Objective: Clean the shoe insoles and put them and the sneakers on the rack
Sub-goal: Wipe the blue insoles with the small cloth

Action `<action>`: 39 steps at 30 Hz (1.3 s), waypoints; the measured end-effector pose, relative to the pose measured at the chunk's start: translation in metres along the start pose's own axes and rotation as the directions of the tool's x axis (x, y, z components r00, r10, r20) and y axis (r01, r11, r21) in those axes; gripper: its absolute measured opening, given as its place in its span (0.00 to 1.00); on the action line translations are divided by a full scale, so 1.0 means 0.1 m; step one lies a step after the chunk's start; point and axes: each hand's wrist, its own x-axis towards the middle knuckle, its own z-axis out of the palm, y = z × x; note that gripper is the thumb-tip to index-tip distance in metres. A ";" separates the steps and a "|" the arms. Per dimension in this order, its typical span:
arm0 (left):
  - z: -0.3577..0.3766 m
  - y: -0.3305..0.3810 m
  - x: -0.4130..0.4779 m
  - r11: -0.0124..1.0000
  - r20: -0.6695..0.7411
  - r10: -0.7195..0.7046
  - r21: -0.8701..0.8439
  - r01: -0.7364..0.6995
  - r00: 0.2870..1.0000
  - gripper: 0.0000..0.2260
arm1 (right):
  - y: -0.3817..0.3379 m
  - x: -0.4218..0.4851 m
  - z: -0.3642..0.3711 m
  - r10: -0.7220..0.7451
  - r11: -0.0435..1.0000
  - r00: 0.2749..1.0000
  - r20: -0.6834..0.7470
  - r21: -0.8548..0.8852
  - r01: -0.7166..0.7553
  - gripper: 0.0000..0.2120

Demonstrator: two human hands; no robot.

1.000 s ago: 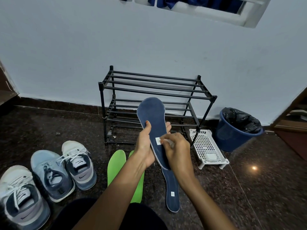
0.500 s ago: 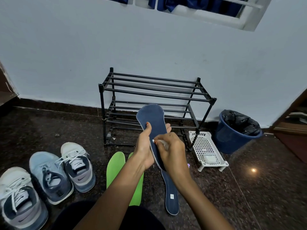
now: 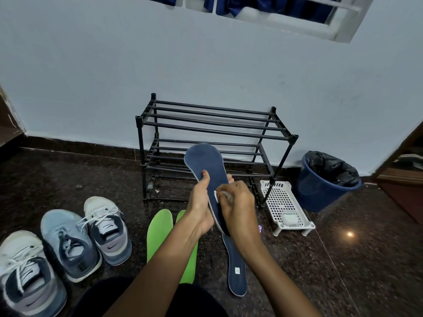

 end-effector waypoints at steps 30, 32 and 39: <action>-0.03 0.02 0.03 1.000 0.032 0.004 0.020 -0.005 0.999 0.28 | 0.05 -0.09 -0.02 -0.004 0.999 1.000 -0.003 0.036 0.004 0.07; -0.04 0.03 0.05 1.000 0.020 0.016 0.014 -0.016 1.000 0.28 | 0.03 -0.17 0.01 -0.021 0.997 1.000 0.016 0.075 0.019 0.07; -0.03 0.03 0.04 1.000 0.075 -0.018 -0.013 0.019 0.997 0.28 | 0.05 -0.15 -0.05 -0.013 0.995 1.000 0.000 0.101 0.013 0.06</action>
